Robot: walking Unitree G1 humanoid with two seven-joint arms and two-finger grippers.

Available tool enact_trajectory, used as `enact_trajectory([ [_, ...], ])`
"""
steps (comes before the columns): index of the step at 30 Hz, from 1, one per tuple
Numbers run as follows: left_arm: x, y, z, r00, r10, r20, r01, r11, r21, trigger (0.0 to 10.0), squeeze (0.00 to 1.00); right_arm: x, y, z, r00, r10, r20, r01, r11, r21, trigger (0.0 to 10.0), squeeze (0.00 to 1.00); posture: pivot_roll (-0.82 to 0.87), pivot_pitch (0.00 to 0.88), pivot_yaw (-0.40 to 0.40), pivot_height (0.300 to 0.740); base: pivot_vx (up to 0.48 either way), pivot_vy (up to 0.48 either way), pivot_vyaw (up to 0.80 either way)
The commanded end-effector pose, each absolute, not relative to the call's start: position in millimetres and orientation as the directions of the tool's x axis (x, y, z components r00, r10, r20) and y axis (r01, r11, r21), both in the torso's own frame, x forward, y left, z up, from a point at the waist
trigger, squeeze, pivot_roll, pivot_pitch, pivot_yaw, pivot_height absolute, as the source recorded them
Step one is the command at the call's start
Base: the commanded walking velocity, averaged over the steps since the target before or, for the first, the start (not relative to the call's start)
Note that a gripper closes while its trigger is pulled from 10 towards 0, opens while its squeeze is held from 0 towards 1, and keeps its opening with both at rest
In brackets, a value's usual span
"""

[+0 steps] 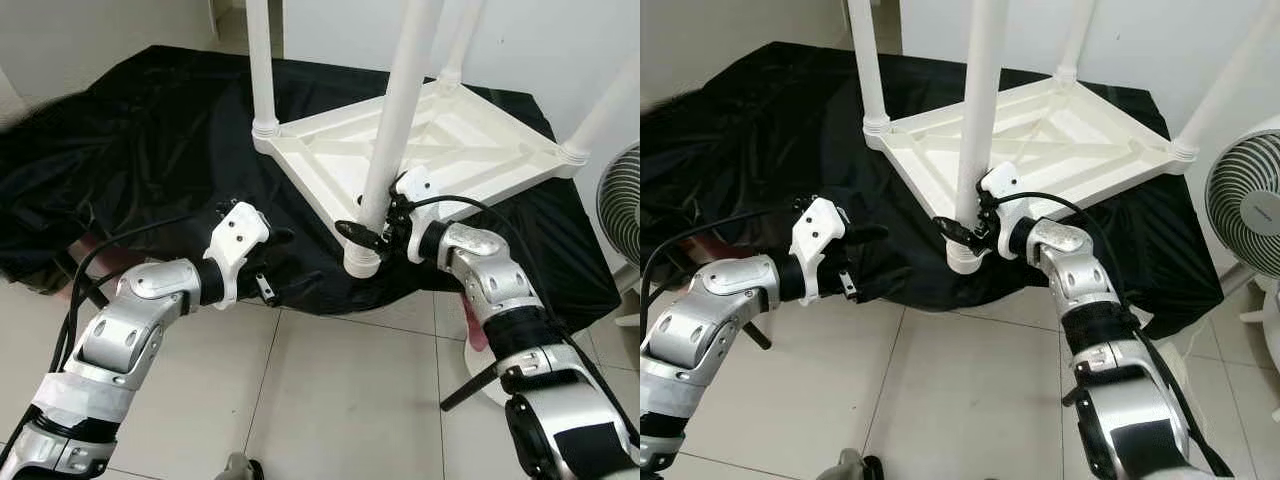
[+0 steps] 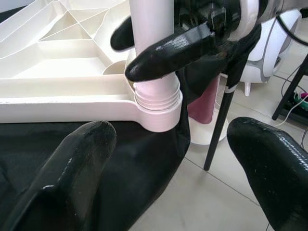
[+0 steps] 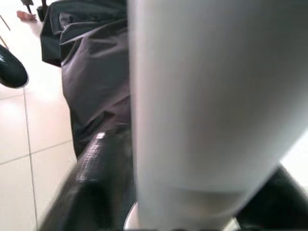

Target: Building children table

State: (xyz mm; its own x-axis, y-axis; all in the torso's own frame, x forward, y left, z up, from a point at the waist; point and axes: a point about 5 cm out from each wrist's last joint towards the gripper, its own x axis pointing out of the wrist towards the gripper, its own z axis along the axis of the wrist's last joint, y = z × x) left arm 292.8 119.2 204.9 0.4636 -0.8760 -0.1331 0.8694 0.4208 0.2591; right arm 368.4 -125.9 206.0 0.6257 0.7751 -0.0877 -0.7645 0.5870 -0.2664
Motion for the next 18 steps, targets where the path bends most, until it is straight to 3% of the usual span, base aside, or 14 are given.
enact_trajectory([
  [1, 291, 117, 207, 0.433, -0.891, -0.136, 0.881, 0.387, 0.271, 10.0, 0.00, 368, -122, 198, 0.600, 0.789, -0.131, -0.788, 0.555, -0.266, 0.0, 0.00, 0.00, 0.109, 0.005, 0.740, 0.000, 0.000, 0.00],
  [8, 291, 117, 208, 0.435, -0.891, -0.132, 0.881, 0.390, 0.268, 10.0, 0.00, 372, -121, 189, 0.671, 0.727, -0.146, -0.734, 0.622, -0.272, 0.0, 0.00, 0.00, 0.115, 0.003, 0.740, 0.000, 0.000, 0.00],
  [9, 290, 117, 207, 0.434, -0.891, -0.132, 0.882, 0.390, 0.266, 10.0, 0.00, 374, -122, 187, 0.722, 0.678, -0.136, -0.686, 0.679, -0.260, 0.0, 0.00, 0.00, 0.121, 0.003, 0.740, 0.000, 0.000, 0.00],
  [10, 290, 117, 207, 0.434, -0.891, -0.132, 0.882, 0.390, 0.266, 10.0, 0.00, 374, -122, 187, 0.722, 0.678, -0.136, -0.686, 0.679, -0.260, 0.0, 0.00, 0.00, 0.121, 0.003, 0.740, 0.000, 0.000, 0.00],
  [11, 290, 117, 207, 0.432, -0.892, -0.132, 0.883, 0.388, 0.264, 10.0, 0.00, 376, -124, 184, 0.784, 0.611, -0.115, -0.619, 0.750, -0.232, 0.0, 0.00, 0.00, 0.125, 0.002, 0.740, 0.000, 0.000, 0.00],
  [14, 289, 117, 207, 0.431, -0.893, -0.133, 0.884, 0.388, 0.262, 10.0, 0.00, 377, -127, 182, 0.835, 0.541, -0.099, -0.549, 0.812, -0.197, 0.0, 0.00, 0.00, 0.127, 0.003, 0.740, 0.000, 0.000, 0.00],
  [15, 289, 118, 207, 0.430, -0.893, -0.133, 0.885, 0.387, 0.260, 10.0, 0.00, 376, -129, 177, 0.891, 0.445, -0.089, -0.454, 0.878, -0.149, 0.0, 0.00, 0.00, 0.129, 0.004, 0.740, 0.000, 0.000, 0.00],
  [18, 289, 118, 207, 0.429, -0.893, -0.135, 0.885, 0.386, 0.259, 10.0, 0.00, 372, -129, 170, 0.935, 0.343, -0.089, -0.351, 0.931, -0.104, 0.0, 0.00, -0.01, 0.131, 0.005, 0.740, 0.000, 0.000, 0.00],
])
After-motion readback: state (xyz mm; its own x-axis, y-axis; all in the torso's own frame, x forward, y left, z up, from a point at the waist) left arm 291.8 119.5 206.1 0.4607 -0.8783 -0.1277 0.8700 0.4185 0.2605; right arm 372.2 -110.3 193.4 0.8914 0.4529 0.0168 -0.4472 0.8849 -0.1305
